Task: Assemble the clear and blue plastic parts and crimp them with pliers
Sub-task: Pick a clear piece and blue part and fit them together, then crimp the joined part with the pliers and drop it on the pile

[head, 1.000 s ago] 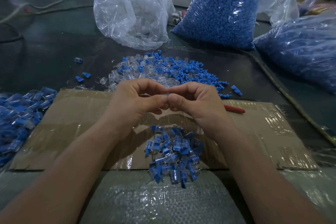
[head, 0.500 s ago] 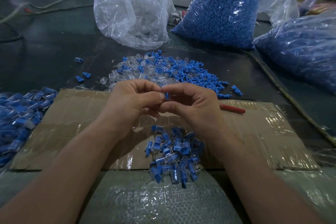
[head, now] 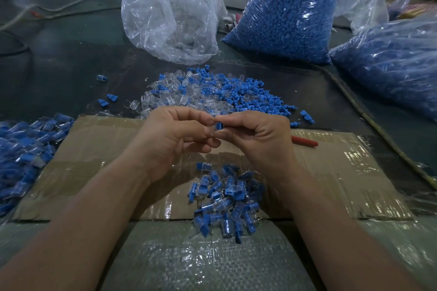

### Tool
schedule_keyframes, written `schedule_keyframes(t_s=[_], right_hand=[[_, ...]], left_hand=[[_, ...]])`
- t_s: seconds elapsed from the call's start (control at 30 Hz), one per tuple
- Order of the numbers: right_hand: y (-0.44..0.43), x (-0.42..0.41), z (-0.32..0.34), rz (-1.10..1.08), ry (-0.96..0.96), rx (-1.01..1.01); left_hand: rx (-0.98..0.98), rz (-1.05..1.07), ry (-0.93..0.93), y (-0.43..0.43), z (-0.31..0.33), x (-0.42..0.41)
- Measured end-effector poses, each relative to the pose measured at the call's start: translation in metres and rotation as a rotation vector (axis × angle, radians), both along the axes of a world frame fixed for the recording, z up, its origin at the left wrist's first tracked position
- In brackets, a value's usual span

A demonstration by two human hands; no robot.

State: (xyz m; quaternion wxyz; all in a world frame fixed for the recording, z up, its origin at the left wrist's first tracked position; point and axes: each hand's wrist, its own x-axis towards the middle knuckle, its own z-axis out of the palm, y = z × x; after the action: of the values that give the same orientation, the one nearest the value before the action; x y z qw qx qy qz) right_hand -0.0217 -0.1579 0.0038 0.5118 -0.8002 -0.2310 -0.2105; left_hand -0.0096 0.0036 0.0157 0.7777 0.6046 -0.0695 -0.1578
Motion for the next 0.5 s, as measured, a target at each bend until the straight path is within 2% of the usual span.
schedule_keyframes(t_s=[0.5], right_hand=[[-0.0015,-0.0008,0.0006,-0.006,-0.071,-0.119]], left_hand=[[0.084,-0.02,-0.043,0.0004,-0.003,0.0015]])
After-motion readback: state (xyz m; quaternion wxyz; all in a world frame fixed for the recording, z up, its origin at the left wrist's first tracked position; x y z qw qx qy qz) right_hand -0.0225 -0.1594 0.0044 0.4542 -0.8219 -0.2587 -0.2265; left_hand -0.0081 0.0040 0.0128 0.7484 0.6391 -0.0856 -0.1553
